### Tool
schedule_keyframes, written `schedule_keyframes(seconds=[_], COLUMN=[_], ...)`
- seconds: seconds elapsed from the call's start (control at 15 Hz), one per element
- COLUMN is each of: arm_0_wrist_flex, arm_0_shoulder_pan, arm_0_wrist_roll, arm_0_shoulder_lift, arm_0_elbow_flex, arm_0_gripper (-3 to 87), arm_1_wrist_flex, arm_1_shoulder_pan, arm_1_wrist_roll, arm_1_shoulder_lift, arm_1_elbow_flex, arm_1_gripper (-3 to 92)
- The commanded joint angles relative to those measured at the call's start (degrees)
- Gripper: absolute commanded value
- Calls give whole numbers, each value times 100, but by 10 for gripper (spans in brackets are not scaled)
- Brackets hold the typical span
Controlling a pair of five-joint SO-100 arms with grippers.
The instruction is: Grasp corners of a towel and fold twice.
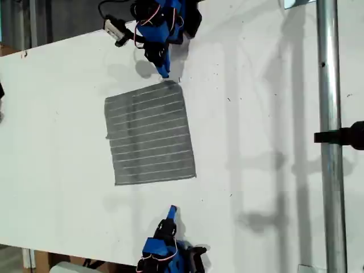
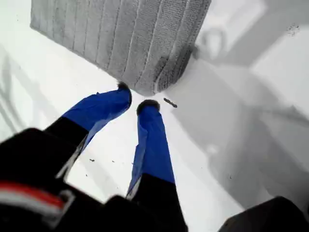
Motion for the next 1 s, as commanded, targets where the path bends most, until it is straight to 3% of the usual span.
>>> schedule_keyframes(seconds=[0.0, 0.47, 0.73, 0.93], arm_0_wrist_flex=[-316, -316, -316, -299], arm_0_shoulder_pan=[-940, -932, -923, -896], arm_0_wrist_roll=[-2268, -2285, -2268, -2303], arm_0_shoulder_lift=[18, 18, 18, 18], arm_0_elbow_flex=[26, 26, 26, 26], arm_0_gripper=[-29, -29, -29, -29], arm_1_wrist_flex=[-158, -299, -264, 202], arm_1_shoulder_pan=[-343, -352, -272, -246], arm_1_wrist_roll=[-1336, -1503, -3270, -4456], arm_1_shoulder_lift=[-1274, -1459, -4236, -5001], arm_1_elbow_flex=[-1424, -1705, -3938, -4685], arm_1_gripper=[-2, -2, -2, -2])
